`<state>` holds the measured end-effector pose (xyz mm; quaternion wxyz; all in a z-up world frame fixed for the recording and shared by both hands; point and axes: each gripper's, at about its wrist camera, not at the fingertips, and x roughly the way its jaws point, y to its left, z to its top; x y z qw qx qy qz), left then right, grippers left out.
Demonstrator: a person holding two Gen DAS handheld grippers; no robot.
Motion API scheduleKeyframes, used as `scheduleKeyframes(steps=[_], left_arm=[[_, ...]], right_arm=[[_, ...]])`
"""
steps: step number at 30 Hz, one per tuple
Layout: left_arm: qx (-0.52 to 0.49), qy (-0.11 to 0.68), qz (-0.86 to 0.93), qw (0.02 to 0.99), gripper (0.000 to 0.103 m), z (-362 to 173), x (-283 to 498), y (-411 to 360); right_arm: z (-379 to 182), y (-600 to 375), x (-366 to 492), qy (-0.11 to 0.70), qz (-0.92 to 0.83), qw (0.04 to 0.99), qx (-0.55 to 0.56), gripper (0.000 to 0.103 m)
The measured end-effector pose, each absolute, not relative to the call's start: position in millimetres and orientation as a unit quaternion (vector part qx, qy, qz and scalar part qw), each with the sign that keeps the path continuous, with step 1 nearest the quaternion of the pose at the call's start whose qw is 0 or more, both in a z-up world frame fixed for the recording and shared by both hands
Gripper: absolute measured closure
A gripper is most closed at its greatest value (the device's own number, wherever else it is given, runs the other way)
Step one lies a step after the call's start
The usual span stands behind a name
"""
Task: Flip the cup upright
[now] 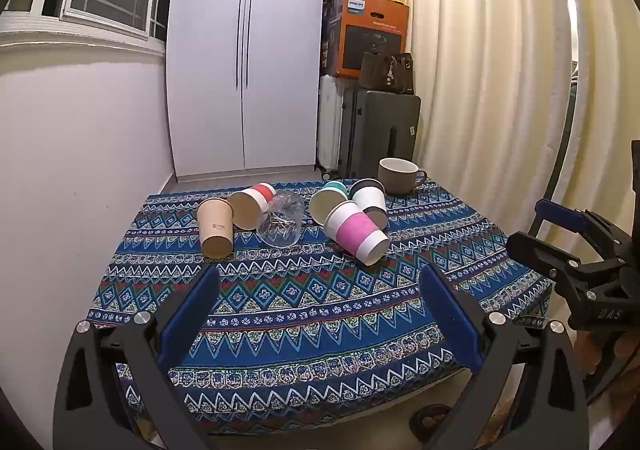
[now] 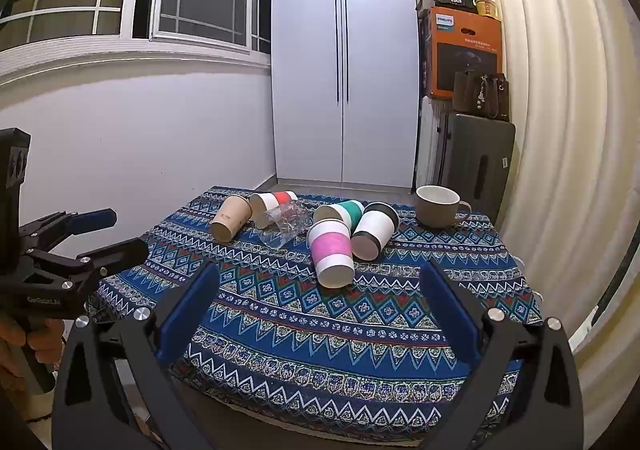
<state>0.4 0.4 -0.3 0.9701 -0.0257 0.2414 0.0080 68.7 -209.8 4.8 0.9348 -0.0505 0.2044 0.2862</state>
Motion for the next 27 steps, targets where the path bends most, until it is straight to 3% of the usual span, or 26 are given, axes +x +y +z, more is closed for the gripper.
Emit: scheduleKeyframes(steps=[27], left_arm=[[-0.026, 0.245, 0.006, 0.969, 0.006, -0.9, 1.4, -1.2]], right_arm=[[3.0, -208.1, 67.4, 0.205, 0.288, 0.934, -0.054, 0.004]])
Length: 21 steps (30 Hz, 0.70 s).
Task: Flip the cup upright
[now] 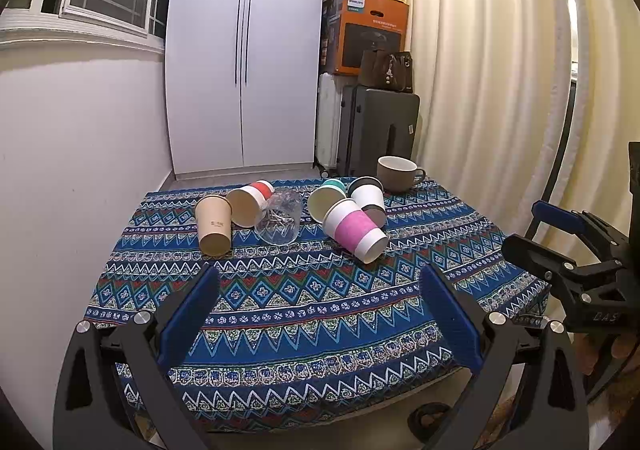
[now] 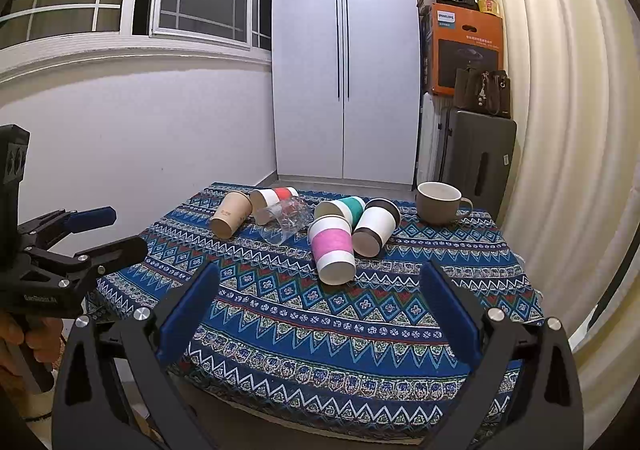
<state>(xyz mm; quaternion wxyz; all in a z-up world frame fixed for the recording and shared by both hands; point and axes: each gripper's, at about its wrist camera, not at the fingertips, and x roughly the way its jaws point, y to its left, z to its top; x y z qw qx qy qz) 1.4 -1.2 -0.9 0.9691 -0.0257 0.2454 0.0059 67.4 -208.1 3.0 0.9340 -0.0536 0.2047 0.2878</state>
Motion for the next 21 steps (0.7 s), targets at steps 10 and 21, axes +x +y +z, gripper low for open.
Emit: scheduleKeyframes(steps=[10, 21], left_arm=[[-0.024, 0.243, 0.01, 0.97, 0.006, -2.7, 0.3, -1.7], [-0.024, 0.241, 0.009, 0.97, 0.006, -3.4, -0.2, -2.7]], right_arm=[[4.2, -208.0, 66.2, 0.203, 0.289, 0.934, -0.056, 0.004], [5.3, -207.3, 67.5, 0.203, 0.29, 0.934, -0.054, 0.004]])
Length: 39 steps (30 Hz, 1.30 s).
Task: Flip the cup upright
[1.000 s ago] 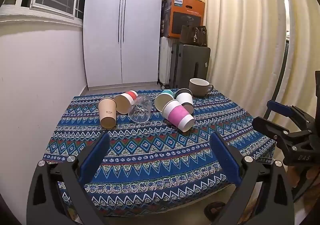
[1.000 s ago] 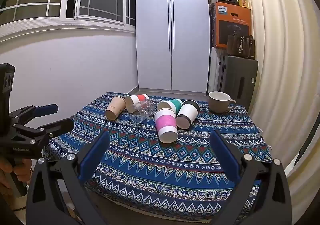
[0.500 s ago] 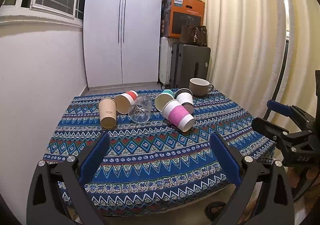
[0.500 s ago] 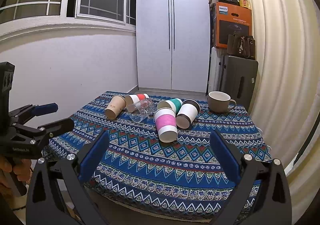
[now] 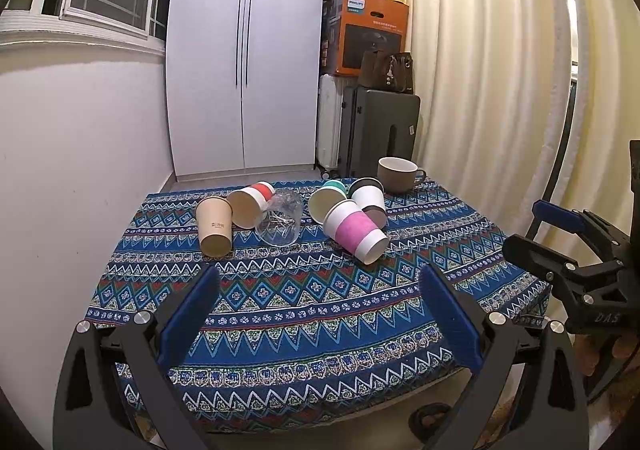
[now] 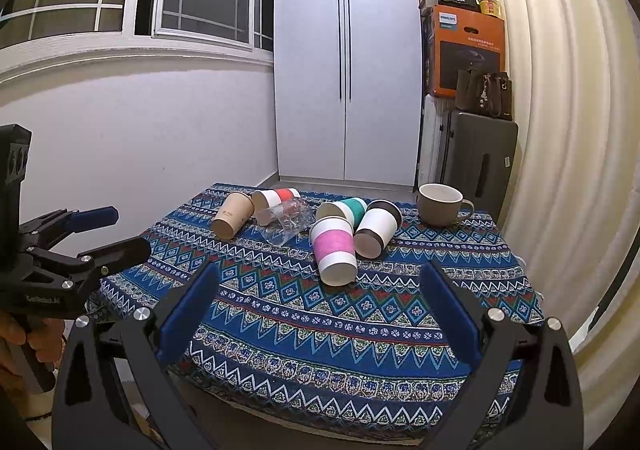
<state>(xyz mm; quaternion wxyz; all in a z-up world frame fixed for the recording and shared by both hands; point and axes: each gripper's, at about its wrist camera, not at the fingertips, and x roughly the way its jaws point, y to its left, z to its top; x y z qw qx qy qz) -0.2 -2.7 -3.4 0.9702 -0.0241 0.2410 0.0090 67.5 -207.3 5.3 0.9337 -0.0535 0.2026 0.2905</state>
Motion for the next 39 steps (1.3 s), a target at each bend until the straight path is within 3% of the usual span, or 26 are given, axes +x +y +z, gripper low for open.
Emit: scheduleKeyframes(steps=[39], left_arm=[[-0.029, 0.245, 0.003, 0.969, 0.006, -0.2, 0.8, 1.0]], right_arm=[[7.3, -209.4, 72.3, 0.209, 0.287, 0.933, -0.052, 0.004]])
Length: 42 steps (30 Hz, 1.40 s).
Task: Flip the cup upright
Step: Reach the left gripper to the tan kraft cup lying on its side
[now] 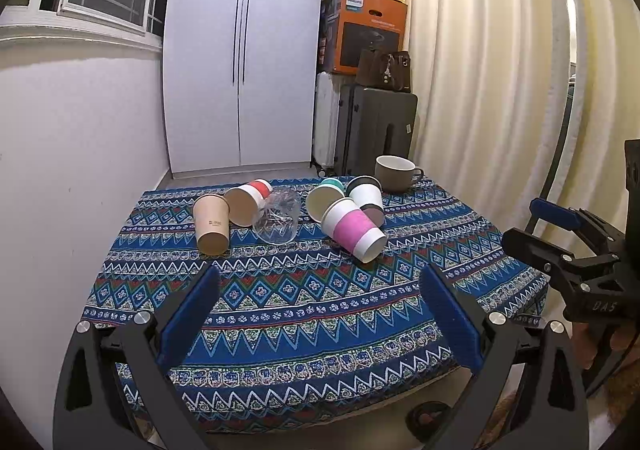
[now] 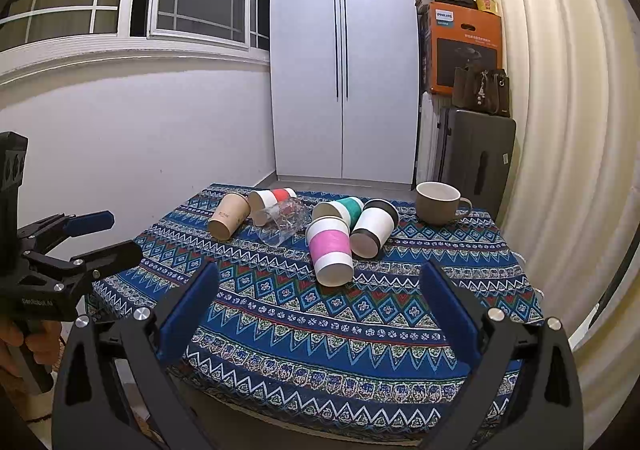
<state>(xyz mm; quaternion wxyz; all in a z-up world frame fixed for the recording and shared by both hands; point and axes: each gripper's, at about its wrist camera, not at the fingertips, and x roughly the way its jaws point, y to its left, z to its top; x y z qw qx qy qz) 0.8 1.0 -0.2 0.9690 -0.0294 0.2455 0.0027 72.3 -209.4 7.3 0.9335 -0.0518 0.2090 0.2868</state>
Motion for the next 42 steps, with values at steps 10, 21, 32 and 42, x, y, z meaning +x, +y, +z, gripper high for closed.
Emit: scheduleKeyframes(steps=[10, 21, 32, 42], left_arm=[[-0.051, 0.278, 0.03, 0.959, 0.006, 5.3, 31.1, 31.9], [-0.097, 0.384, 0.095, 0.913, 0.007, 5.0, 114.2, 91.3], [-0.127, 0.517, 0.12, 0.838, 0.007, -31.7, 252.8, 148.6], [-0.115, 0.587, 0.145, 0.788, 0.018, -85.4, 314.9, 176.5]], right_arm=[[7.1, -203.1, 92.4, 0.223, 0.292, 0.928, -0.055, 0.004], [6.8, -192.5, 120.5, 0.235, 0.301, 0.922, -0.064, 0.004], [-5.7, -192.6, 130.2, 0.255, 0.318, 0.911, -0.063, 0.004], [-8.1, -192.3, 135.9, 0.258, 0.329, 0.906, -0.07, 0.004]])
